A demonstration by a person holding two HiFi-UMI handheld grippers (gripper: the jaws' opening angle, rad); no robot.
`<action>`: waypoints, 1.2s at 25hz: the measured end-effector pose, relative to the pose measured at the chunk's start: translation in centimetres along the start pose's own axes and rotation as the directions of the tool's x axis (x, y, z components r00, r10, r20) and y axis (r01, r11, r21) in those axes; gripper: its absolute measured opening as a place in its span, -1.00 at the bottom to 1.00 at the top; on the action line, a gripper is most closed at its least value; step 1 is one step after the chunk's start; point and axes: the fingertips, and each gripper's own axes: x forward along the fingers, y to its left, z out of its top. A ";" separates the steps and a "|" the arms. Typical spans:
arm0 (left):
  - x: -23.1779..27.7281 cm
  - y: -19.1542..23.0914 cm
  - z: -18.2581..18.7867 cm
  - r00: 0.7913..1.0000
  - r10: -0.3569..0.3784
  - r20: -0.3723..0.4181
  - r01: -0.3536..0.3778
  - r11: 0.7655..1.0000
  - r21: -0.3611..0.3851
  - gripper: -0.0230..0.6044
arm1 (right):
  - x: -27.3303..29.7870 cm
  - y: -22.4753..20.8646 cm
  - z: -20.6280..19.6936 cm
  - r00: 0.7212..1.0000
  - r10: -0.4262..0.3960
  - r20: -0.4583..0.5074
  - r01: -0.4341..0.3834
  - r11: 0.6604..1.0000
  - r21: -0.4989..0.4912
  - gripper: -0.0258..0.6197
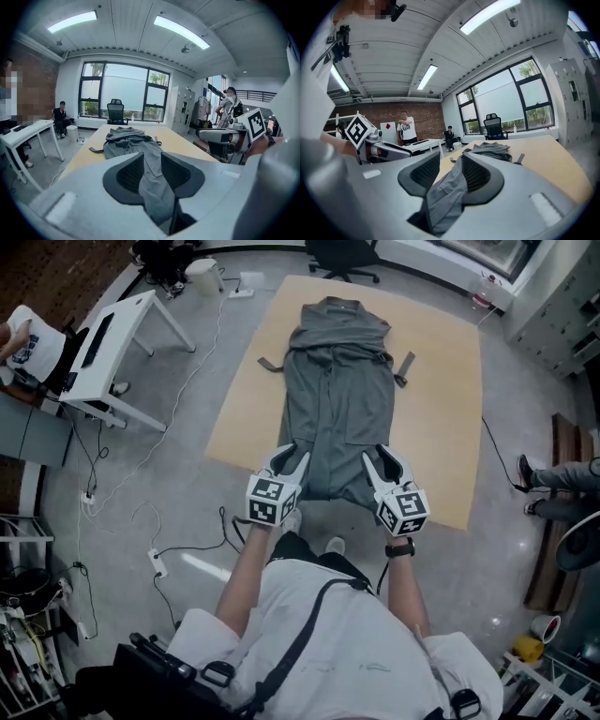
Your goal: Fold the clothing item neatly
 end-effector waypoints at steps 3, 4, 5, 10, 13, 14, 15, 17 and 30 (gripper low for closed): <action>-1.7 -0.3 -1.4 1.000 0.002 -0.017 -0.002 1.000 -0.010 -0.54 | -1.5 1.3 -1.6 1.000 -0.002 -0.025 0.002 1.000 0.022 -0.44; -2.0 -0.3 -1.9 1.000 0.002 -0.025 -0.003 1.000 -0.016 -0.54 | -1.9 1.6 -2.1 0.999 0.000 -0.037 0.001 1.000 0.030 -0.44; -2.2 -0.2 -2.5 0.999 0.004 -0.034 -0.004 1.000 -0.019 -0.54 | -2.1 1.8 -2.7 0.999 0.000 -0.049 0.002 0.999 0.037 -0.44; -2.1 1.3 -6.7 0.993 0.018 -0.117 -0.021 0.999 -0.027 -0.54 | -2.4 1.4 -6.9 0.989 -0.012 -0.146 0.016 0.999 0.028 -0.36; -2.3 2.1 -9.5 0.985 0.011 -0.175 -0.021 0.998 -0.057 -0.54 | -2.8 0.4 -9.8 0.977 -0.023 -0.214 0.032 0.999 0.036 -0.29; -2.3 2.5 -10.3 0.981 0.009 -0.194 -0.022 0.998 -0.062 -0.54 | -2.9 -0.2 -10.7 0.972 -0.031 -0.233 0.044 0.998 0.049 -0.27; -2.2 3.1 -11.0 0.977 0.007 -0.215 -0.022 0.998 -0.066 -0.53 | -2.9 -0.8 -11.6 0.968 -0.041 -0.248 0.061 0.996 0.072 -0.26; -1.6 4.2 -12.8 0.965 -0.004 -0.262 -0.017 0.997 -0.078 -0.53 | -2.8 -2.4 -13.5 0.958 -0.070 -0.280 0.107 0.987 0.119 -0.21; 2.5 9.3 -22.2 0.891 0.011 -0.454 -0.111 0.975 -0.193 -0.03 | -2.3 -6.3 -24.7 0.845 -0.103 -0.524 0.246 0.946 0.210 0.18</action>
